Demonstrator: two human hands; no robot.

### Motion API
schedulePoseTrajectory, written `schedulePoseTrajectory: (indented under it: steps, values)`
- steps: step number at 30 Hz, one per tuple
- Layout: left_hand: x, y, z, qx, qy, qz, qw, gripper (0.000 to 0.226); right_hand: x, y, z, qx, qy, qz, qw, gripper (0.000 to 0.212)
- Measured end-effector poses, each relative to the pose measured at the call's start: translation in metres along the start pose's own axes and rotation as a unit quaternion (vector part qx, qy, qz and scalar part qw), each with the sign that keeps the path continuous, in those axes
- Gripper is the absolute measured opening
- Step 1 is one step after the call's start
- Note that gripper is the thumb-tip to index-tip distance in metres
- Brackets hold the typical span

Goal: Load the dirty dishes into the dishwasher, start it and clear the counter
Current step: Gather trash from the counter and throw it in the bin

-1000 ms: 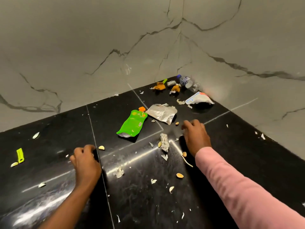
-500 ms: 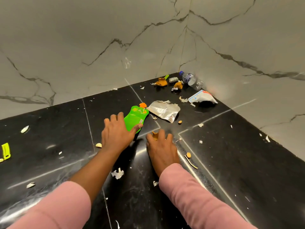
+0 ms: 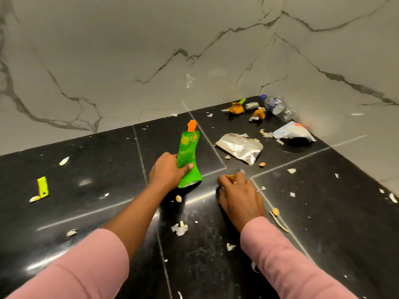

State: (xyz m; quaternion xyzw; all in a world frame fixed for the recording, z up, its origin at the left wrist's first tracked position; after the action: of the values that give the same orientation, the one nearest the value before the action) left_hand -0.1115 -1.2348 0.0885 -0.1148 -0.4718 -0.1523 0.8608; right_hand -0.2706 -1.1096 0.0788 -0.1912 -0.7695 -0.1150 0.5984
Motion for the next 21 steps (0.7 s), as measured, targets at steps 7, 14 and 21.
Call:
schedulePoseTrajectory:
  steps: [7, 14, 21]
  values:
    - [0.089, 0.041, -0.096, 0.081, 0.075, 0.190, 0.976, 0.044, 0.000, 0.002, -0.005, -0.020, 0.020, -0.018, 0.999, 0.026]
    - [0.164, 0.094, -0.196, 0.212, -0.092, 0.271, 0.934, 0.040, 0.001, 0.009, -0.010, -0.070, 0.027, 0.006, 0.997, 0.021]
    - [0.165, 0.109, -0.243, 0.335, -0.148, 0.278, 0.888, 0.049, 0.002, 0.012, -0.015, -0.082, 0.046, 0.013, 0.995, 0.025]
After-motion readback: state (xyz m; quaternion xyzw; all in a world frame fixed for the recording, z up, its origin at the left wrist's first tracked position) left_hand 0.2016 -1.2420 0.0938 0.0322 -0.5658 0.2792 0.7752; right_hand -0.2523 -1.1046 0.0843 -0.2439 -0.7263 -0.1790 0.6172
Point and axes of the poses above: each hand's wrist, its own y-axis away from the middle knuckle, its own x-axis out of the back of the hand, z = x × y, the point moved 7 cm from there along -y, towards the middle knuckle, and after that the axes turned 12 degrees about -x, right-handed, at the moved point
